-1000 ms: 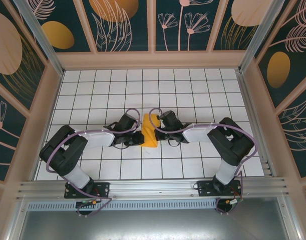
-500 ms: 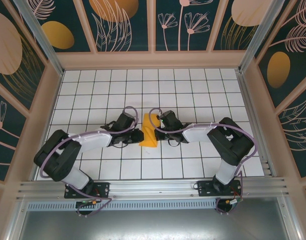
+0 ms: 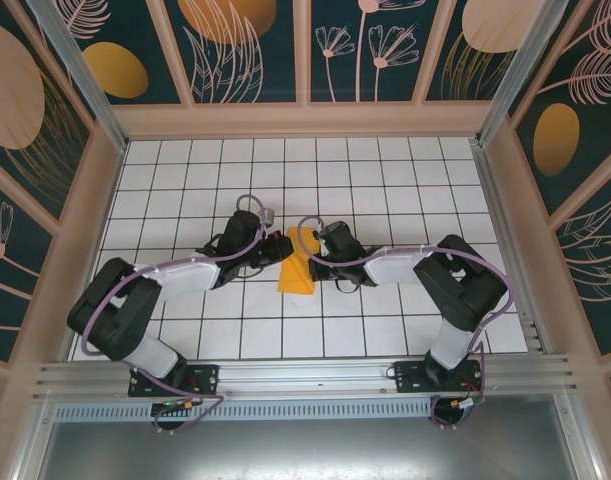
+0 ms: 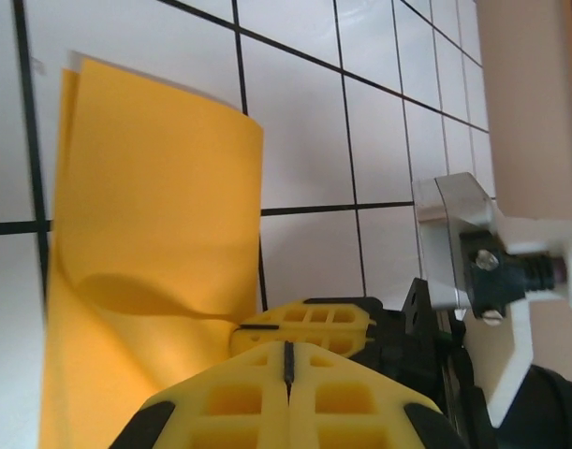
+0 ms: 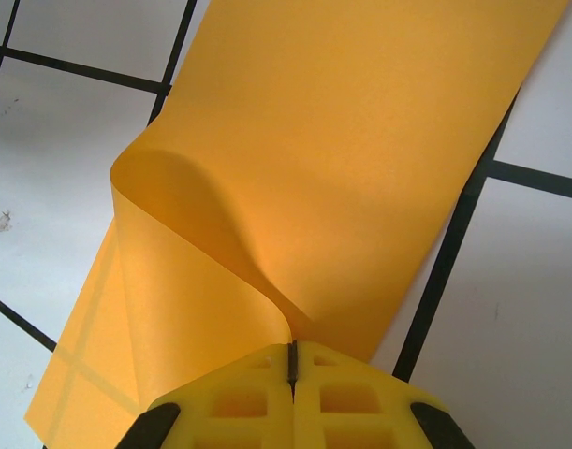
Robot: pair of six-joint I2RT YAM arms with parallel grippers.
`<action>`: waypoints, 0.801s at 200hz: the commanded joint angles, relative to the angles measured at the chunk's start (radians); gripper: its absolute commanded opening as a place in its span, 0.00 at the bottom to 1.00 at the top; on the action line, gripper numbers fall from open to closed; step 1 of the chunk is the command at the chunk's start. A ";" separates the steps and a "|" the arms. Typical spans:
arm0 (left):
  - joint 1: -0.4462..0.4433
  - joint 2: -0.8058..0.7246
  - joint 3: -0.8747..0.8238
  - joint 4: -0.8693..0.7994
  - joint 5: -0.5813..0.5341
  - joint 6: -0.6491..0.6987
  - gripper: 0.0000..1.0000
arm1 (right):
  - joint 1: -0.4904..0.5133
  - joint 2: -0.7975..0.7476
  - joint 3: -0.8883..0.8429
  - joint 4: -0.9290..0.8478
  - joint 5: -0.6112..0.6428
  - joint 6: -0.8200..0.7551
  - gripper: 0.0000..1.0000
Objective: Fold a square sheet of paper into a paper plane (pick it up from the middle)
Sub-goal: Fold the triangle a second time at the center of the table.
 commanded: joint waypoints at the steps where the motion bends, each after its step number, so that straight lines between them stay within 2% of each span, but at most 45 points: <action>1: 0.010 0.064 -0.023 0.196 0.111 -0.082 0.00 | -0.006 0.027 -0.020 0.002 0.023 0.010 0.00; 36: 0.010 0.124 -0.051 0.260 0.126 -0.119 0.00 | -0.006 0.035 -0.023 0.005 0.022 0.014 0.00; 103: 0.009 0.142 -0.070 0.237 0.116 -0.101 0.00 | -0.007 0.042 -0.016 -0.001 0.025 0.011 0.00; 160: 0.010 0.234 -0.054 0.254 0.143 -0.091 0.00 | -0.007 0.040 -0.014 -0.009 0.027 0.010 0.00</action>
